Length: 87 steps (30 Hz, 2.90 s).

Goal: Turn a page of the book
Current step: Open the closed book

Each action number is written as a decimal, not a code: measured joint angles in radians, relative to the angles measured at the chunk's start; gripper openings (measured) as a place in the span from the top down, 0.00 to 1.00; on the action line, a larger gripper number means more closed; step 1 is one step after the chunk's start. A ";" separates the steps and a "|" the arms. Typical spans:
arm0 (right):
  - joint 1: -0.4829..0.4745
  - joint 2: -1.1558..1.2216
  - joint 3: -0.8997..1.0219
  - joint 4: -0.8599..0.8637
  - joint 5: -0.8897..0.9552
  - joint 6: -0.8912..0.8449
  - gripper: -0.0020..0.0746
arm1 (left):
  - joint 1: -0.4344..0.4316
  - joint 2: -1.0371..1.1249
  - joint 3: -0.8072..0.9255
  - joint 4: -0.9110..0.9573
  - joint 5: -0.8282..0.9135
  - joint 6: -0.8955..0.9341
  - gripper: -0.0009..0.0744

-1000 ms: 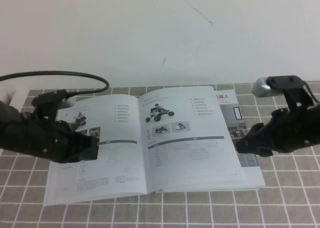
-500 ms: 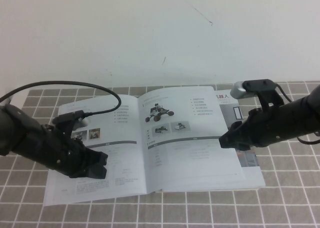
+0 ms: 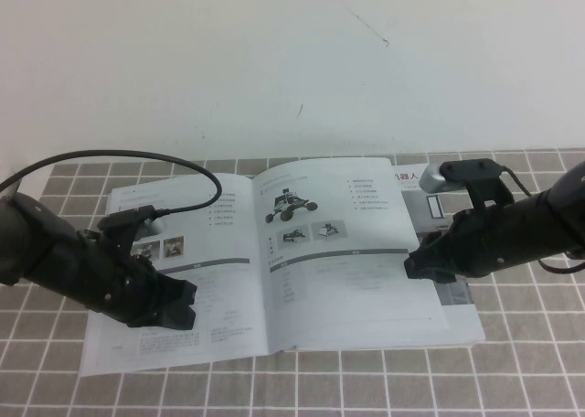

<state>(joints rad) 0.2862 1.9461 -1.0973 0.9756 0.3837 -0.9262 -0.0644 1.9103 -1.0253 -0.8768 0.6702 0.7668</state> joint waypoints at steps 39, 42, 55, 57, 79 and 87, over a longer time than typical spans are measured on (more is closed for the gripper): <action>0.000 0.015 -0.050 0.323 0.115 -0.191 0.58 | 0.000 0.002 0.000 -0.002 0.004 0.002 0.99; 0.000 0.015 -0.050 0.454 0.179 -0.320 0.58 | 0.000 0.002 0.000 -0.002 0.006 0.002 0.99; 0.000 0.015 -0.050 0.716 0.492 -0.666 0.58 | 0.000 0.002 0.000 -0.002 0.006 0.002 0.99; 0.000 0.015 -0.050 0.716 0.523 -0.678 0.58 | 0.000 0.002 0.000 -0.002 0.006 0.002 0.99; 0.113 0.015 -0.138 0.717 0.589 -0.730 0.58 | 0.000 0.018 -0.032 -0.003 0.048 0.005 0.99; 0.177 0.015 -0.189 0.717 0.575 -0.733 0.58 | 0.000 0.018 -0.034 -0.005 0.054 0.013 0.99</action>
<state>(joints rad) 0.4633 1.9613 -1.2866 1.6925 0.9591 -1.6588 -0.0644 1.9279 -1.0592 -0.8818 0.7237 0.7795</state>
